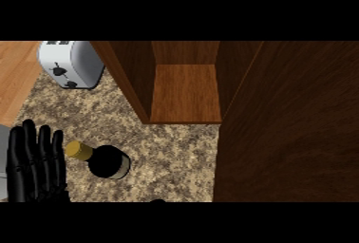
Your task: Pick up the wine, place it into the cabinet and close the cabinet
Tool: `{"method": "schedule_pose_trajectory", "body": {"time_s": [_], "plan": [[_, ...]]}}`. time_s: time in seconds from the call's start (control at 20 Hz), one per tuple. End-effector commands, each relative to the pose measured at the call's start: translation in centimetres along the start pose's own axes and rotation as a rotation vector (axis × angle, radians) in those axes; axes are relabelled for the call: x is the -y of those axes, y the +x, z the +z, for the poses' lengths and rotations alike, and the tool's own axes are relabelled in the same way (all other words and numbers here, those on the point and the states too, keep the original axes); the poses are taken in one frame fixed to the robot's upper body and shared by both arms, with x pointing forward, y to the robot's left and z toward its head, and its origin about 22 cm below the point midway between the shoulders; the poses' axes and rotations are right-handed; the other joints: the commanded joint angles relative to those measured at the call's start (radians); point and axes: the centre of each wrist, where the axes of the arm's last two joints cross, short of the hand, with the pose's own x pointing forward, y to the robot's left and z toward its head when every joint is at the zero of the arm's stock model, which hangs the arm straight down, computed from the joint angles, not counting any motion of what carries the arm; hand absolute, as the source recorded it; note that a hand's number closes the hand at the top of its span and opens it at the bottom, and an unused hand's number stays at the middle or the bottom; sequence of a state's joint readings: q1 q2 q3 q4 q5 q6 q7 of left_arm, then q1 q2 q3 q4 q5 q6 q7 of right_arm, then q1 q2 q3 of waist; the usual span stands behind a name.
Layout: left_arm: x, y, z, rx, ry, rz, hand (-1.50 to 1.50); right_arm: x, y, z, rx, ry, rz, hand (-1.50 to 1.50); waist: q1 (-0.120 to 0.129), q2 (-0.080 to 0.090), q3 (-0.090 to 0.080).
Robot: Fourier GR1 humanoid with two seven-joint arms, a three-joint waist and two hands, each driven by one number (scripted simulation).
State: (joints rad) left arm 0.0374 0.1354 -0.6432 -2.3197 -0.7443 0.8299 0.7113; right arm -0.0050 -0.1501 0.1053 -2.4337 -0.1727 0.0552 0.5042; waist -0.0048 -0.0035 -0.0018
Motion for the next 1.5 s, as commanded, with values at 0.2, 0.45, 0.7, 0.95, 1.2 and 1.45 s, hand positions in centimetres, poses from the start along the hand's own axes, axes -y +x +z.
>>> {"method": "schedule_pose_trajectory", "body": {"time_s": [0.2,0.45,0.7,0.95,1.2,1.45], "plan": [[-2.6,1.7,-0.2,-0.132,-0.023,0.188,-1.5,-0.5,2.7,1.7,0.053,0.014,-0.005,-1.5,-0.005,0.0,-0.002],[-2.8,-0.9,-0.4,-0.162,0.005,0.164,-1.5,-0.4,2.8,2.5,0.043,0.036,-0.007,-1.5,-0.007,0.001,-0.002],[-3.6,-4.0,-0.3,-0.201,-0.022,0.163,-1.5,-0.1,3.1,2.2,0.025,0.027,-0.005,-1.5,0.0,0.001,-0.002],[-5.5,-6.8,-1.7,-0.177,0.03,0.146,-1.5,-1.5,3.6,2.6,0.056,0.016,-0.013,-1.5,0.004,0.0,-0.001],[-7.9,-10.7,-1.0,-0.165,0.044,0.138,-1.5,-1.2,3.4,2.4,0.061,-0.003,-0.016,-1.5,0.009,-0.001,-0.001],[-8.4,-13.9,-0.8,-0.19,0.042,0.142,-1.5,-0.8,3.6,3.3,0.021,0.031,0.003,-1.5,0.001,0.001,0.001]]}}
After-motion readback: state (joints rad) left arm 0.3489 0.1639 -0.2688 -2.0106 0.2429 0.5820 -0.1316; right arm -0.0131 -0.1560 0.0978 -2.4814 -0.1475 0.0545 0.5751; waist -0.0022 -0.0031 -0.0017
